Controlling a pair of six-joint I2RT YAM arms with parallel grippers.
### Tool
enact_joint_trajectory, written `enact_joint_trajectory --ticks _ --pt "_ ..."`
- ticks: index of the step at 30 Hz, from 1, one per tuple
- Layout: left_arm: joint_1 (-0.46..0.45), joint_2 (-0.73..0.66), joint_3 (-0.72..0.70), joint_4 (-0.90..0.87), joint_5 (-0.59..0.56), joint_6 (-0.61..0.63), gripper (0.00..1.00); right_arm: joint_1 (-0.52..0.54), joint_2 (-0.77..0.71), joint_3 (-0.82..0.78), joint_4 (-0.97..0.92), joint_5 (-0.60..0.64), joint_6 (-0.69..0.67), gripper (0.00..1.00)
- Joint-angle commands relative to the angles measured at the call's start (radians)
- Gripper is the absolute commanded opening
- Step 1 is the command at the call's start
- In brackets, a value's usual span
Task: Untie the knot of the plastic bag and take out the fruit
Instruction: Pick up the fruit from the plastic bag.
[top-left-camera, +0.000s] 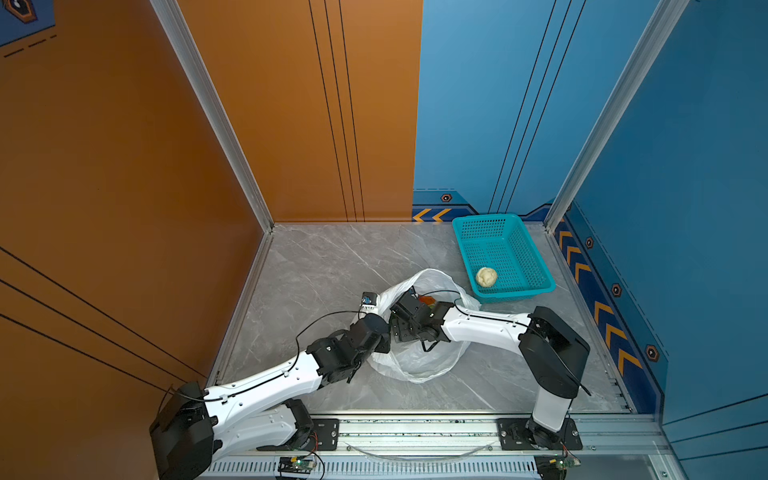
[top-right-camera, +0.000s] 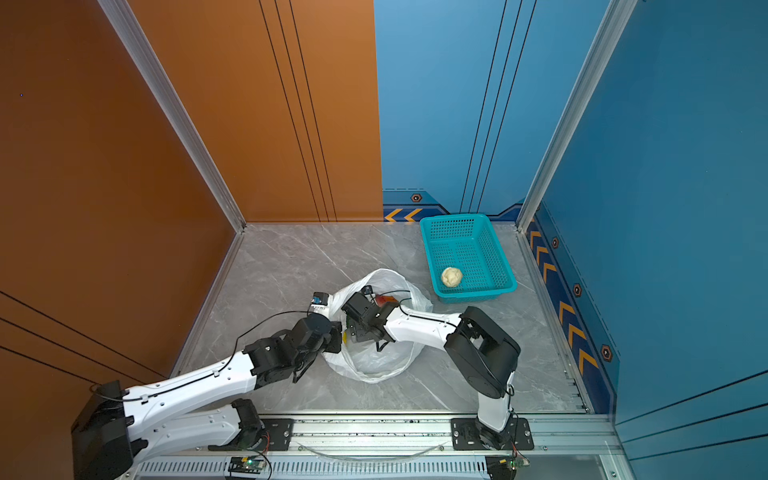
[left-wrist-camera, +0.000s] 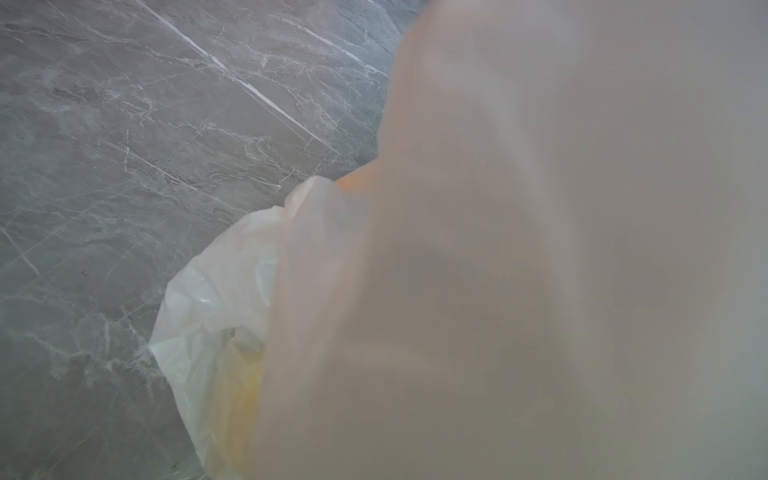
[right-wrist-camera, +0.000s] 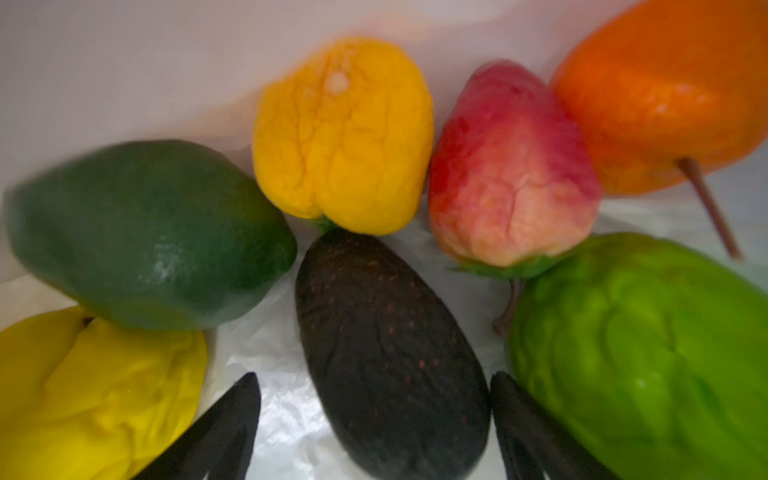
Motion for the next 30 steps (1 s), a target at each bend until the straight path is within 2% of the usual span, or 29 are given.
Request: enact_joint_trajectory --ticks 1,5,9,11,17,22,30 --pt "-0.002 -0.004 -0.004 0.013 0.013 0.008 0.0 -0.024 0.037 0.035 -0.009 0.043 0.033 0.83" --pt "0.001 -0.006 -0.007 0.013 0.016 0.01 0.0 -0.036 0.07 0.059 -0.008 0.032 0.026 0.74" --pt "0.004 -0.006 -0.005 0.014 0.014 0.01 0.0 -0.034 0.082 0.073 -0.007 0.013 0.017 0.57" --pt "0.003 -0.006 -0.005 0.013 0.013 0.011 0.0 -0.027 0.066 0.067 -0.01 0.01 0.015 0.52" --pt "0.009 -0.009 -0.001 0.0 -0.011 0.013 0.0 0.029 -0.028 0.057 -0.084 -0.018 0.012 0.49" --pt "0.028 -0.026 0.002 -0.012 -0.035 0.017 0.0 0.097 -0.148 0.046 -0.182 0.007 0.031 0.49" --pt "0.07 -0.057 0.012 -0.074 -0.042 0.046 0.0 0.144 -0.317 0.118 -0.361 0.025 0.044 0.48"
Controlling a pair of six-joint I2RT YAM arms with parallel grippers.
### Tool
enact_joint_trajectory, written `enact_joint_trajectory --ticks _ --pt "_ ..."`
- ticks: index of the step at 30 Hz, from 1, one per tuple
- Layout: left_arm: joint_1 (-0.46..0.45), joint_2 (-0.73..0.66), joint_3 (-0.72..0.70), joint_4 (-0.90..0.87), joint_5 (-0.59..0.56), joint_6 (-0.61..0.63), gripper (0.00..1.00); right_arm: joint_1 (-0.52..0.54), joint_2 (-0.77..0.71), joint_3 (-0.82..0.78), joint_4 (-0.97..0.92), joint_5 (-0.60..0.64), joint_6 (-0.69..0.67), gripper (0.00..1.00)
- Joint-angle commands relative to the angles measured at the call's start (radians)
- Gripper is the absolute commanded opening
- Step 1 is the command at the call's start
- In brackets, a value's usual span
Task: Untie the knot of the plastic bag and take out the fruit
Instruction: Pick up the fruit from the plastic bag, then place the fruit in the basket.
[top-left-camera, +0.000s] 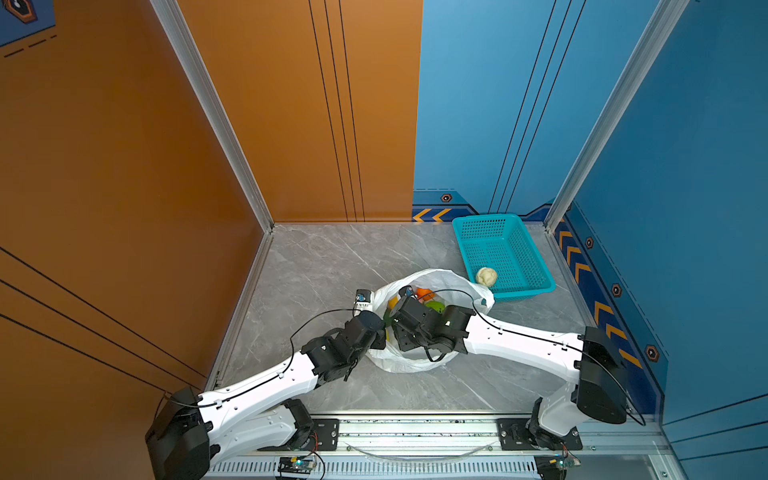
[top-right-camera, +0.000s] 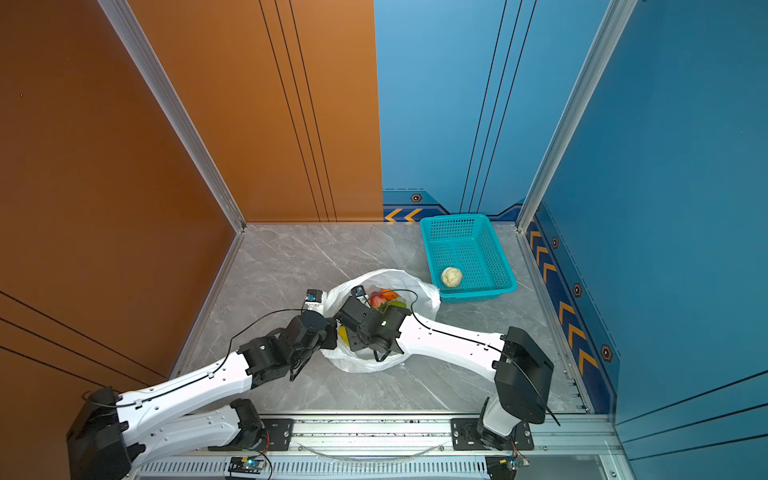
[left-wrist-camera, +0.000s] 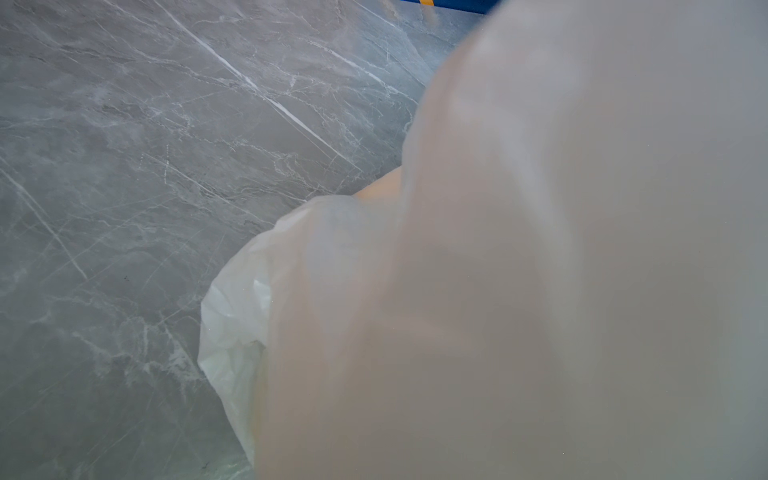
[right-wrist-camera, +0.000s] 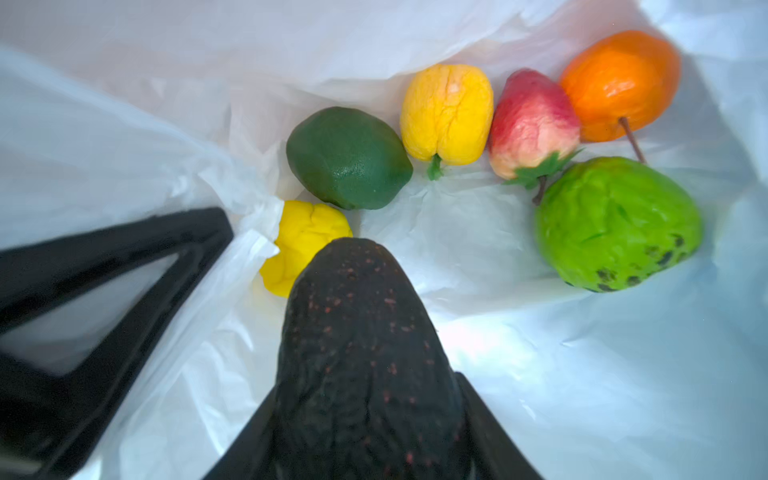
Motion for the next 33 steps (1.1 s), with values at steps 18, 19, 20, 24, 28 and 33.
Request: enact_joint_trajectory --ticks 18,19,20,24,28,33 --pt "0.047 -0.03 0.01 -0.09 0.007 0.052 0.0 -0.441 -0.231 0.381 -0.245 -0.155 -0.143 0.46" --pt "0.046 -0.032 0.008 -0.094 0.008 0.052 0.0 -0.482 -0.226 0.39 -0.244 -0.155 -0.159 0.46" --pt "0.045 -0.037 0.007 -0.1 0.006 0.052 0.0 -0.526 -0.222 0.393 -0.242 -0.162 -0.173 0.46" --pt "0.043 -0.064 0.008 -0.136 -0.004 0.064 0.0 -0.683 -0.207 0.35 -0.183 -0.204 -0.207 0.46" --pt "0.04 -0.097 0.018 -0.184 -0.008 0.087 0.0 -0.83 -0.163 0.268 -0.094 -0.233 -0.238 0.46" --pt "0.021 -0.118 0.031 -0.225 -0.01 0.111 0.0 -0.959 -0.058 0.174 0.033 -0.248 -0.271 0.46"
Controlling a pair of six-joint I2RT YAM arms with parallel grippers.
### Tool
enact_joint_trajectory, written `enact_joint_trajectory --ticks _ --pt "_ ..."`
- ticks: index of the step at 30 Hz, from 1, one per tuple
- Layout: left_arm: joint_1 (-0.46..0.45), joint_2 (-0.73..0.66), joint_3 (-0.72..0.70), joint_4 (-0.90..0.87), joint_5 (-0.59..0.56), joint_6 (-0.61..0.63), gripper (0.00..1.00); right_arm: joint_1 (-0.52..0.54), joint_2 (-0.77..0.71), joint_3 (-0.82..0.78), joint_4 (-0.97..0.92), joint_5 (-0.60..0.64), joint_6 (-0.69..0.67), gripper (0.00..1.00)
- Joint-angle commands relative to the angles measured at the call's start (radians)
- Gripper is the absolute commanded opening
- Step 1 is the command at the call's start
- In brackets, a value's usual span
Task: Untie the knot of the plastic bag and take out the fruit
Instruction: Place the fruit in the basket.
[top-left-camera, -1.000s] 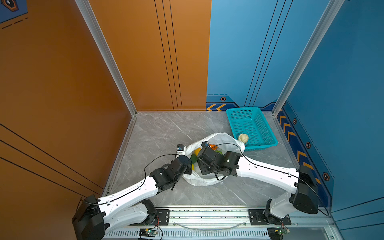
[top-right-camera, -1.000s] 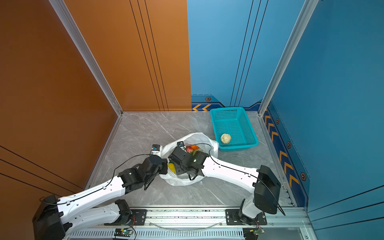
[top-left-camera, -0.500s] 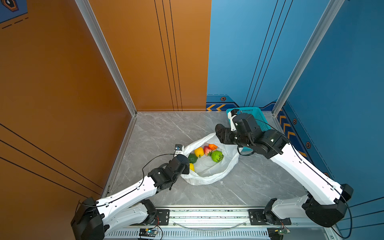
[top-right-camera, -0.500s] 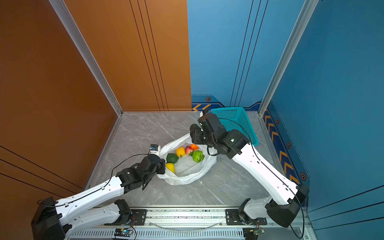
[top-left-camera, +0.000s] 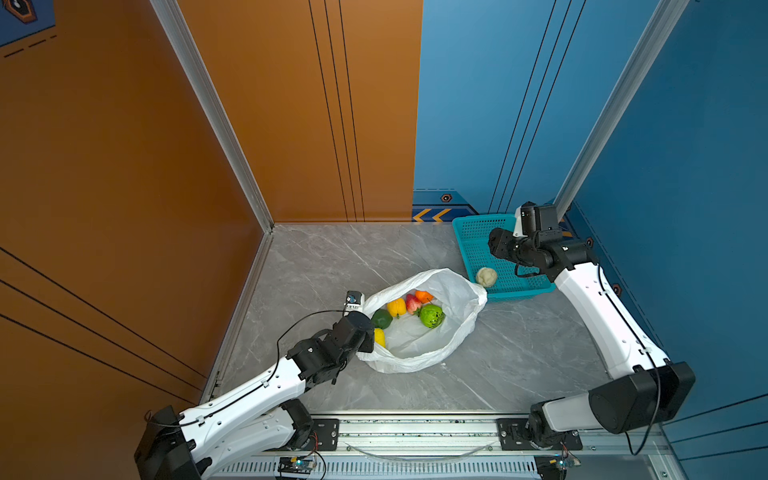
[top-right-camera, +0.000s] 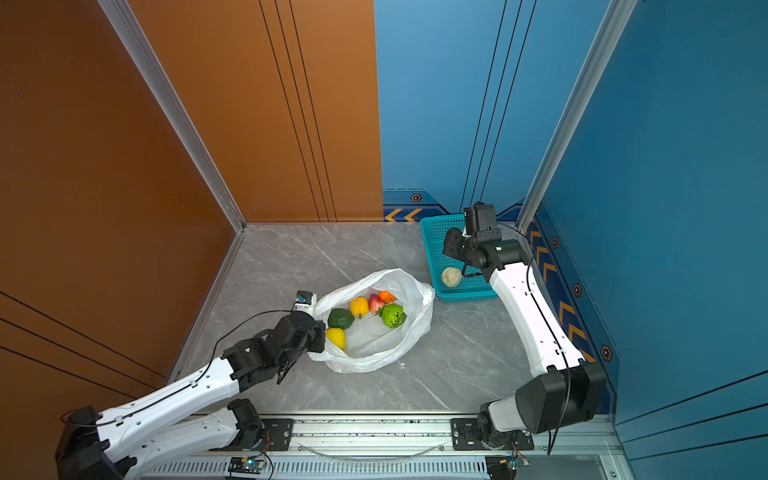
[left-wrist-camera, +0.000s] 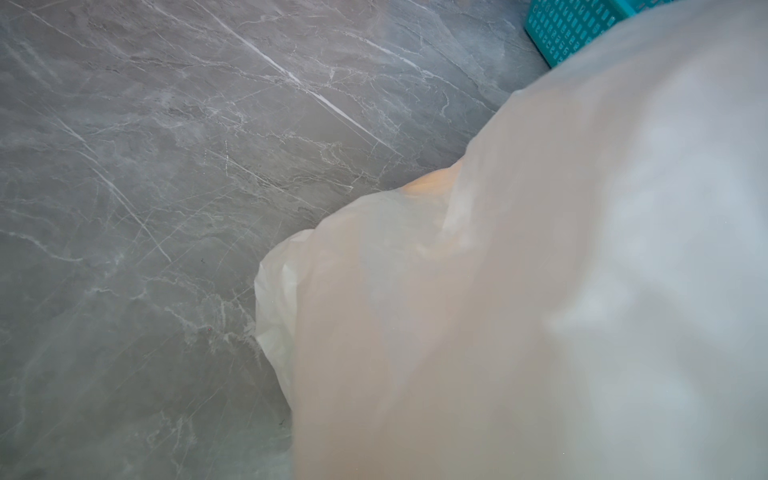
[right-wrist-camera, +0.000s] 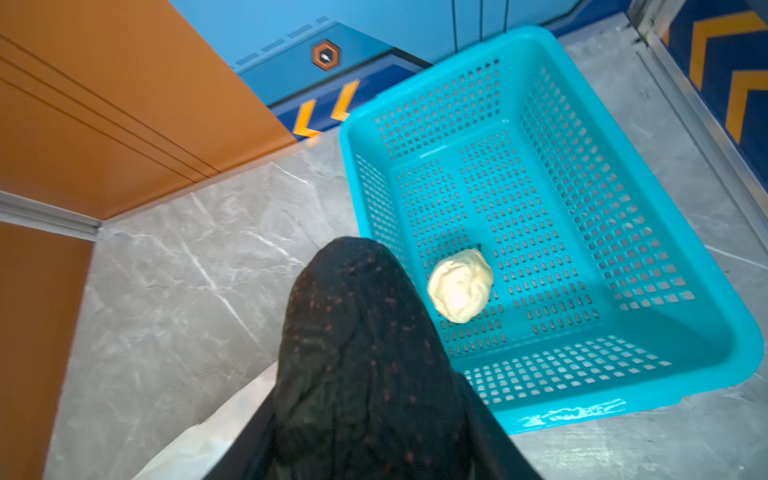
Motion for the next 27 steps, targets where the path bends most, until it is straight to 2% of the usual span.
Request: enact_joint_trajectory --ticks 1,6,13,15,18,20,23,27 --pt "-0.02 -0.016 0.034 -0.07 -0.013 0.036 0.0 -0.059 0.086 -0.057 0.115 -0.02 -0.057 0.46" --pt "-0.04 -0.022 0.032 -0.096 -0.027 0.039 0.0 -0.115 0.234 -0.074 0.185 -0.011 -0.071 0.46" --pt "-0.051 -0.024 0.031 -0.071 -0.038 0.033 0.0 -0.121 0.368 -0.063 0.205 0.061 -0.075 0.47" --pt "-0.053 -0.023 0.029 -0.057 -0.034 0.036 0.0 -0.118 0.381 -0.075 0.213 0.084 -0.073 0.53" --pt "-0.055 -0.024 0.022 -0.038 -0.032 0.041 0.0 -0.112 0.395 -0.093 0.215 0.119 -0.072 0.73" --pt "-0.055 -0.026 0.018 -0.032 -0.031 0.042 0.0 -0.111 0.39 -0.104 0.215 0.128 -0.068 0.83" --pt "-0.056 -0.034 0.016 -0.032 -0.031 0.044 0.0 -0.104 0.372 -0.111 0.213 0.139 -0.073 0.91" --pt "-0.057 -0.044 0.007 -0.027 -0.034 0.045 0.0 -0.089 0.343 -0.106 0.194 0.14 -0.08 0.95"
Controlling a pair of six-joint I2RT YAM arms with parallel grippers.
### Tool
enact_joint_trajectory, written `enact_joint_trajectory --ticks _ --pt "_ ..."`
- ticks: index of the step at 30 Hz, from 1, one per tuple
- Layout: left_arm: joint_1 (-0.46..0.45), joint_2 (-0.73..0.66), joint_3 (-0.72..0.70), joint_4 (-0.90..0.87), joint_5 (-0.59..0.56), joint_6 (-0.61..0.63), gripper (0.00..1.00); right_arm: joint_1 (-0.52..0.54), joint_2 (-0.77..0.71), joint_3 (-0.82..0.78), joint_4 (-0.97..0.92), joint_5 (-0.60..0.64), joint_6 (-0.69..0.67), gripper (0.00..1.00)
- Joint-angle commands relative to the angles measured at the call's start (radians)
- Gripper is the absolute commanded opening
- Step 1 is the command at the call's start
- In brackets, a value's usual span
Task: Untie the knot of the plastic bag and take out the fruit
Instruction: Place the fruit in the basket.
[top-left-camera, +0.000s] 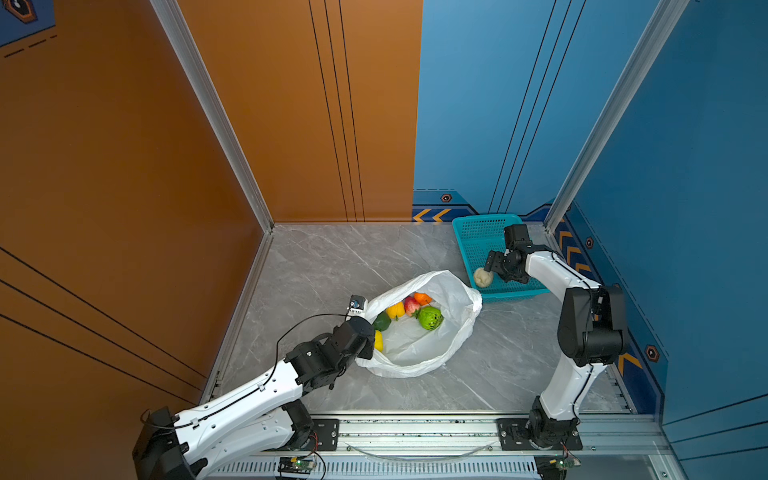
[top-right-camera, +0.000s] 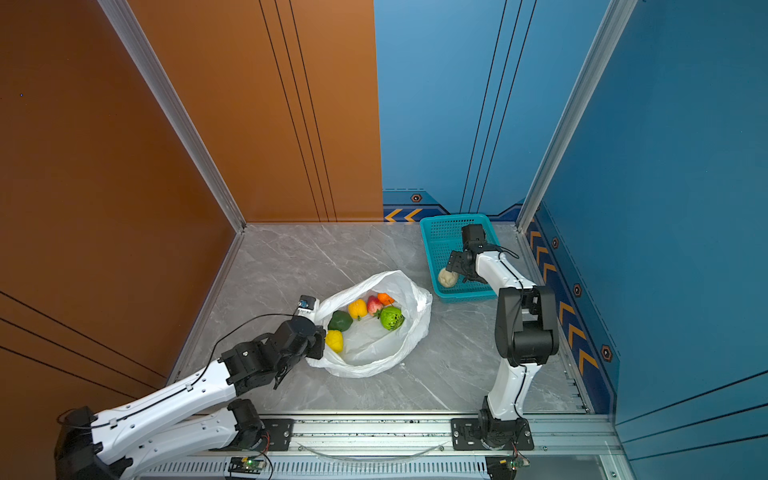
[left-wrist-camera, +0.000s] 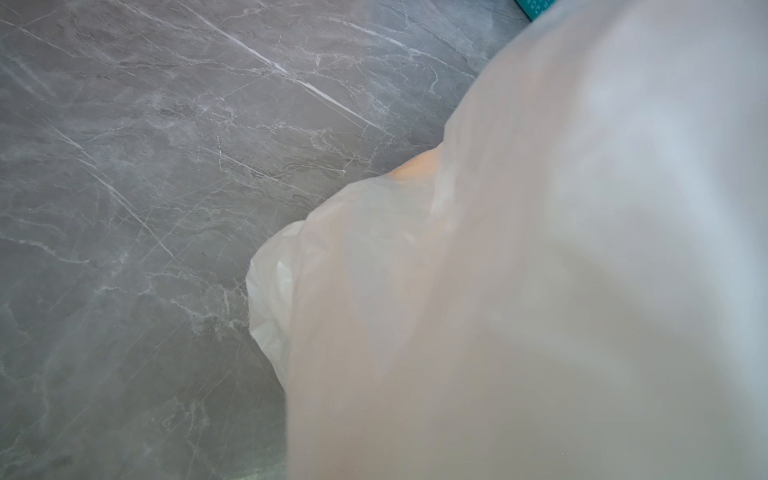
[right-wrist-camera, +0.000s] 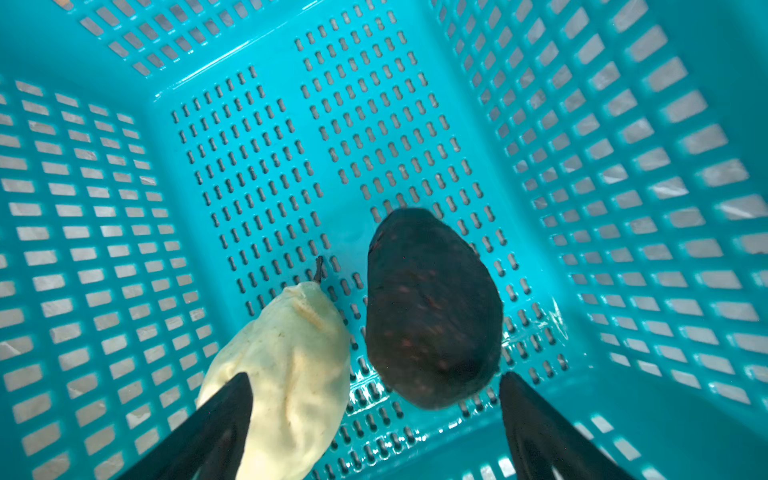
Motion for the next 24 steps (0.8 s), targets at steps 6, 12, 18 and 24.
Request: enact_joint_trajectory --ticks 6,12,18,24 --pt "-0.009 -0.013 0.005 0.039 -0.018 0.015 0.0 0.054 -0.109 0.024 -0.071 0.003 -0.014 0.96" --pt "-0.009 0.008 0.014 0.054 -0.009 0.016 0.0 0.133 -0.267 0.058 -0.167 -0.057 -0.013 0.97" --pt "-0.009 0.024 0.024 0.07 -0.003 0.017 0.0 0.292 -0.415 0.151 -0.314 -0.084 -0.023 0.97" --pt "-0.011 0.03 0.04 0.073 0.001 0.027 0.0 0.542 -0.452 0.32 -0.48 -0.03 -0.023 0.98"
